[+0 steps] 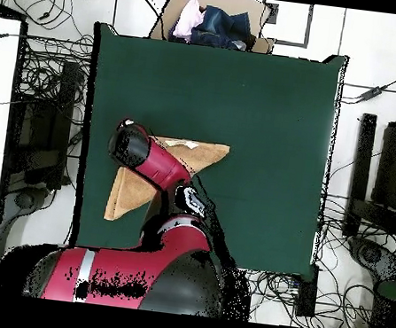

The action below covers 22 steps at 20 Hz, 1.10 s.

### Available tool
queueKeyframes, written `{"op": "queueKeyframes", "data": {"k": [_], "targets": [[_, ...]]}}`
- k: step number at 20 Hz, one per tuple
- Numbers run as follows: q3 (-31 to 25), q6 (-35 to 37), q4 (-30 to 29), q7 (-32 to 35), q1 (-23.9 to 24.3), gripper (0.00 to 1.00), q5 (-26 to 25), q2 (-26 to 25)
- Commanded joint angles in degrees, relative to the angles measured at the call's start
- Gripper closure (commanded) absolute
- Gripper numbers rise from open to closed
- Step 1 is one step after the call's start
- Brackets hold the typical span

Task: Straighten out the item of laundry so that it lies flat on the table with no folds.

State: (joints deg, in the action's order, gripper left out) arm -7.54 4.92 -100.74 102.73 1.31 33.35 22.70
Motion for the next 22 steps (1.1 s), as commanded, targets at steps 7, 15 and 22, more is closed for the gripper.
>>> {"op": "queueKeyframes", "data": {"k": [7, 15, 22], "targets": [[-5.37, -1.85, -4.72, 12.18, 1.06, 0.0, -1.38, -0.77], [-5.08, -1.04, -4.96, 12.73, 0.18, 0.0, -0.59, -0.08], [-6.51, -4.6, -3.28, 12.3, 1.17, 0.0, -1.94, -2.92]]}}
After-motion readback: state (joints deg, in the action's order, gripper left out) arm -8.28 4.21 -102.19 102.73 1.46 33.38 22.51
